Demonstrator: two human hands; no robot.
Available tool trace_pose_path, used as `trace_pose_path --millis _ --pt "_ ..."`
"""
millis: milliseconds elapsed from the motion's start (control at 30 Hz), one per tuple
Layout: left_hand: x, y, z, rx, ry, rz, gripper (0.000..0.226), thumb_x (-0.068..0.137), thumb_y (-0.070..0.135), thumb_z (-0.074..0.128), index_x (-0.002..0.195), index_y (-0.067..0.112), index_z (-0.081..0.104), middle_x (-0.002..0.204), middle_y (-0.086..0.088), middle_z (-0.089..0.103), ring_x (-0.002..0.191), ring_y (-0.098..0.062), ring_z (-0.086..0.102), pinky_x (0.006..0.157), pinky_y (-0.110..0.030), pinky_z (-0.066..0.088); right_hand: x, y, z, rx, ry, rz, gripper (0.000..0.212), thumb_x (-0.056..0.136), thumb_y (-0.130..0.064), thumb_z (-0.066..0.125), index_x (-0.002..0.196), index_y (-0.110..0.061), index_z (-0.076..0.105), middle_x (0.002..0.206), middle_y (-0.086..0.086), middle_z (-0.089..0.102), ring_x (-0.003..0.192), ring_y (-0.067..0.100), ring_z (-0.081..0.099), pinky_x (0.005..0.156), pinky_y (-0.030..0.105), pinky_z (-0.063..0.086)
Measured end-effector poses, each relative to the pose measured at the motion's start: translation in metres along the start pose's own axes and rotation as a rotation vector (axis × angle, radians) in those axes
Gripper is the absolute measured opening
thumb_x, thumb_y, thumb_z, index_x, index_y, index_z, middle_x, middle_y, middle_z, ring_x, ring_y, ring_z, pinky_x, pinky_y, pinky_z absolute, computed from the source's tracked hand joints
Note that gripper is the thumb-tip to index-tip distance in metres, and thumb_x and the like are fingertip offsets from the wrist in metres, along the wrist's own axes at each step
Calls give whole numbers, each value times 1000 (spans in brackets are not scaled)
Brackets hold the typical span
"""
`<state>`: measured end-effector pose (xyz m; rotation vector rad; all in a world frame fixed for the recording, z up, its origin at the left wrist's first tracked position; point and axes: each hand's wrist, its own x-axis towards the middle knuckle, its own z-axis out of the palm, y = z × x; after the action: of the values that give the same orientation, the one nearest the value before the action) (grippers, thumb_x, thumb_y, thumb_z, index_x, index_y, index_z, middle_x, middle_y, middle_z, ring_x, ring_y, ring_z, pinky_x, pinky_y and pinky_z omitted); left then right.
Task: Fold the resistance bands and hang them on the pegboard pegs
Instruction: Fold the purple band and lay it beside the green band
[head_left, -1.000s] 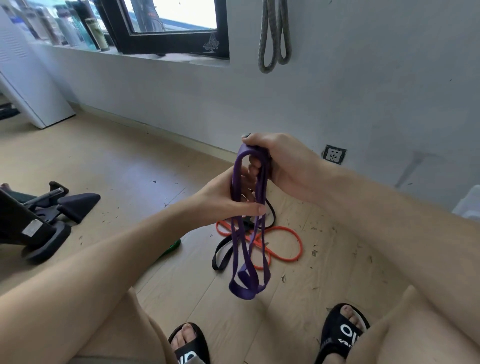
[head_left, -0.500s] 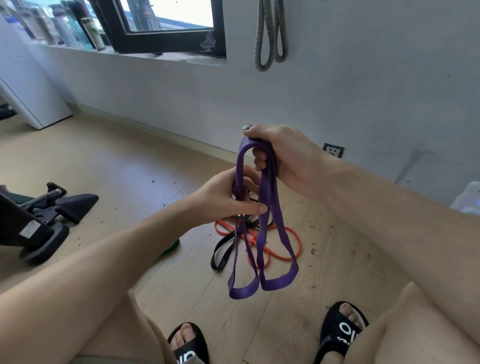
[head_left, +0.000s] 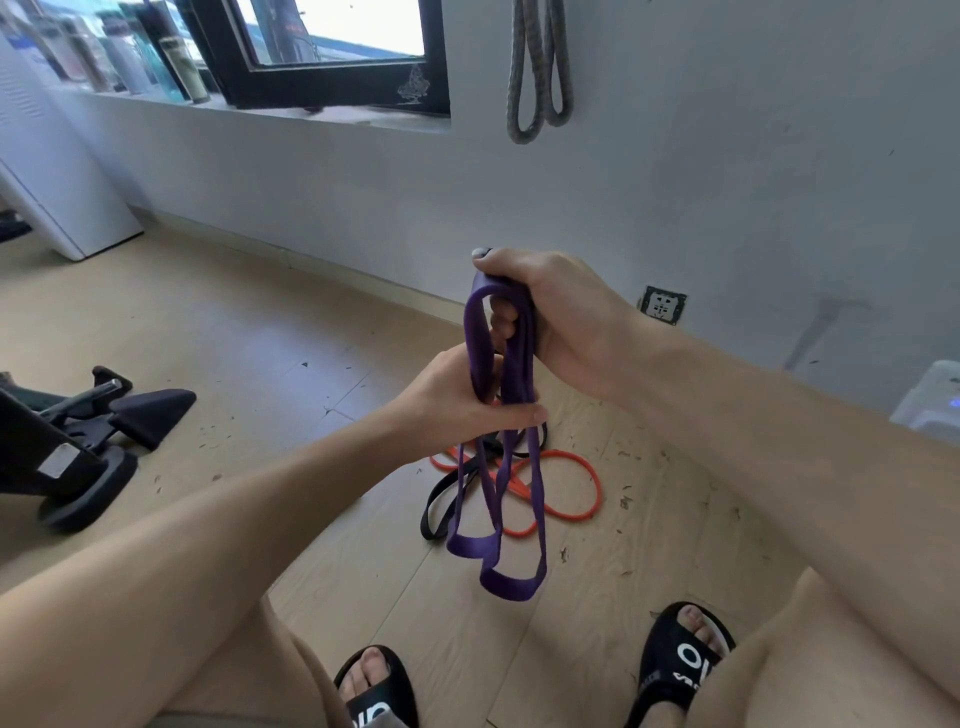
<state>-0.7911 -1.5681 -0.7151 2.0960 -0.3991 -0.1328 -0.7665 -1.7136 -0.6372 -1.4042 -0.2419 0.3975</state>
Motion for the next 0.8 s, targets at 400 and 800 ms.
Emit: trace_pose_path --millis 400,800 --pt "-5 1 -15 -56 -34 -30 18 87 25 80 100 16 72 100 -6 73 99 -24 69 101 -53 52 0 -6 -10 82 95 -18 26 88 -26 76 100 -10 59 59 -1 36 52 14 38 60 30 39" --pt "-5 -4 -5 201 13 -2 51 81 22 84 124 23 56 90 12 65 82 -6 64 82 -26 57 7 -7 -21 226 171 -15 23 85 -21 75 100 -11 62 61 -1 37 51 15 39 60 30 42"
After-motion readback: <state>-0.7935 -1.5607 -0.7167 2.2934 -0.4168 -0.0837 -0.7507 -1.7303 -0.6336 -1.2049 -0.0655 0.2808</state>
